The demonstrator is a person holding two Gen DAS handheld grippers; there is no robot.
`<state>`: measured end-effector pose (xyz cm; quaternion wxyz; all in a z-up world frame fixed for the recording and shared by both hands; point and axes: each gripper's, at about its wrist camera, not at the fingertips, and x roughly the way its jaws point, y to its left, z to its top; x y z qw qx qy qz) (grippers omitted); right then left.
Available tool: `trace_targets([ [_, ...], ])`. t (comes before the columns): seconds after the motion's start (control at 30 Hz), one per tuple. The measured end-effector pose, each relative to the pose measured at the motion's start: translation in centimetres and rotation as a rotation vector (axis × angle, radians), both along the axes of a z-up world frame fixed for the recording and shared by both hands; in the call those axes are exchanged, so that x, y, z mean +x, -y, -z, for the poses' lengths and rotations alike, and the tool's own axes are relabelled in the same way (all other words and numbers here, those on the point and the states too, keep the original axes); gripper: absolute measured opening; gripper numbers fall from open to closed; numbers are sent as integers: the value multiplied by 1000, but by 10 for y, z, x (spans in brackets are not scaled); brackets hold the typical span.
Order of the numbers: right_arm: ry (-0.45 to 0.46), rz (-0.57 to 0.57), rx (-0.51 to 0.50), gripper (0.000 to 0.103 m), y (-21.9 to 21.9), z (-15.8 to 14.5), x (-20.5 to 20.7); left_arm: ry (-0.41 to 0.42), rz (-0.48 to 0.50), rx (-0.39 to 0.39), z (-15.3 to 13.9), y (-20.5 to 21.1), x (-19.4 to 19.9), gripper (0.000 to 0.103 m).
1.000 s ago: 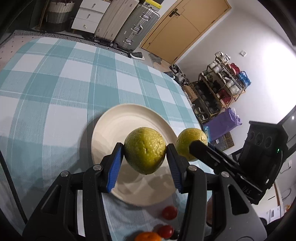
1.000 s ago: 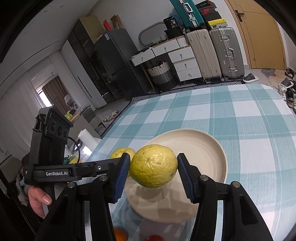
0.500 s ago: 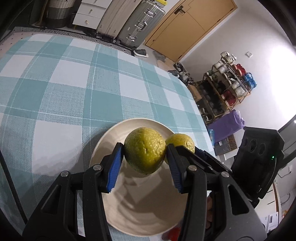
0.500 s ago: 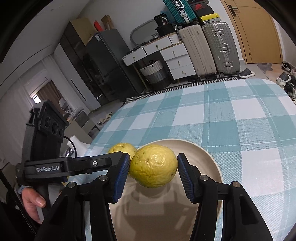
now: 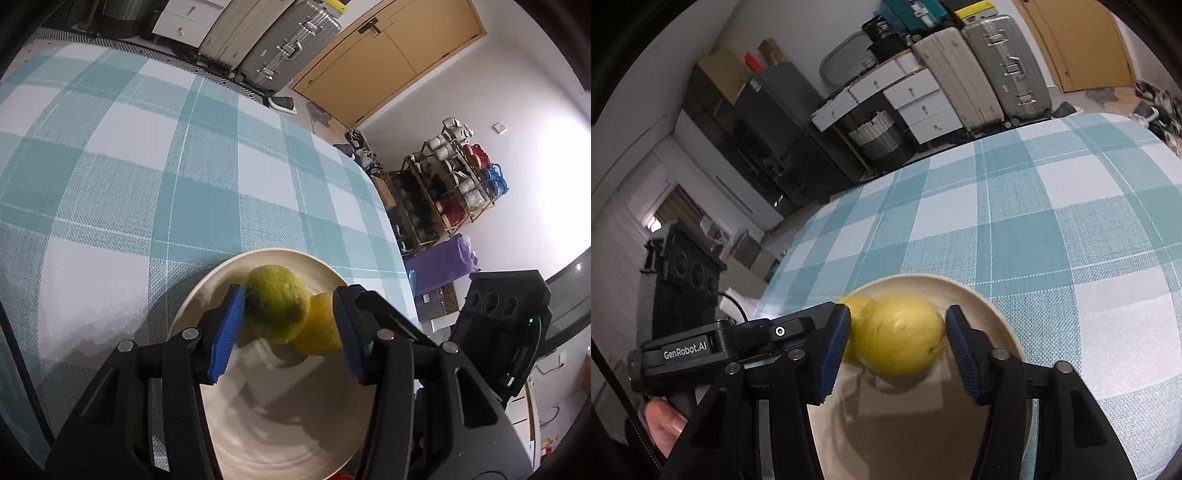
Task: Organize fruits
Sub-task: 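Carry both yellow fruits onto the cream plate and open both tools, then lift both open tools away from the plate toward the remaining fruits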
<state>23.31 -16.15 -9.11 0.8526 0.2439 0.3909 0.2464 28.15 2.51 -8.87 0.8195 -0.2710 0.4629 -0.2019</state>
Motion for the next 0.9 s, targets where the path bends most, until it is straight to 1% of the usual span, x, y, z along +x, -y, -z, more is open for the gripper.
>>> trace_targets([
  [0.03, 9, -2, 24, 61, 2, -3, 0, 1, 0, 9, -3, 0, -2, 46],
  [0.13, 28, 11, 11, 62, 2, -10, -5, 0, -13, 16, -9, -4, -9, 47],
  [0.2, 34, 21, 20, 62, 6, -14, -11, 5, -24, 22, -12, -8, -16, 50],
  [0.27, 46, 35, 19, 63, 11, -20, -21, 10, -34, 36, -16, -11, -25, 57],
  [0.3, 54, 39, 12, 65, 13, -23, -25, 11, -38, 45, -18, -12, -29, 58],
  [0.37, 73, 25, 1, 66, 16, -27, -36, 11, -42, 51, -20, -14, -39, 58],
  [0.43, 82, 24, -34, 66, 17, -28, -48, 20, -48, 74, -25, -15, -49, 58],
  [0.53, 72, 23, -33, 66, 21, -28, -64, 33, -49, 87, -31, -16, -63, 58],
  [0.67, 86, 42, -53, 66, 27, -33, -87, 39, -38, 118, -36, -13, -83, 58],
  [0.77, 106, 48, -76, 70, 28, -38, -101, 46, -38, 150, -39, -13, -99, 58],
  [0.83, 126, 48, -91, 75, 27, -43, -112, 48, -38, 170, -40, -12, -110, 58],
  [0.9, 141, 45, -100, 78, 25, -46, -120, 47, -32, 185, -39, -10, -117, 58],
])
